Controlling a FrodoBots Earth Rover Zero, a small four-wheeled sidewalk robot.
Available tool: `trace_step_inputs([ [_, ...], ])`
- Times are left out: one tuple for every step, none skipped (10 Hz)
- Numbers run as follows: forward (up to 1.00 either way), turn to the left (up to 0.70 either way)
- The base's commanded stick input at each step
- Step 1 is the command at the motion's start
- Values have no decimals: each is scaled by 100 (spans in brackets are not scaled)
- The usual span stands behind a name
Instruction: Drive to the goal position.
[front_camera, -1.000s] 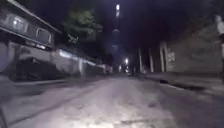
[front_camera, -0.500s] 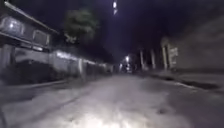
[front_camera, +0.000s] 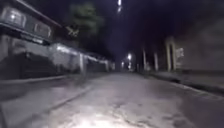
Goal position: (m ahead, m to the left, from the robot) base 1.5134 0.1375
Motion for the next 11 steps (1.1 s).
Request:
trace_step_inputs([
  [70,0],
  [70,0],
  [70,-4],
  [70,-22],
  [70,-35],
  [70,-35],
  [70,-35],
  [70,-35],
  [70,-35],
  [70,-31],
  [70,-21],
])
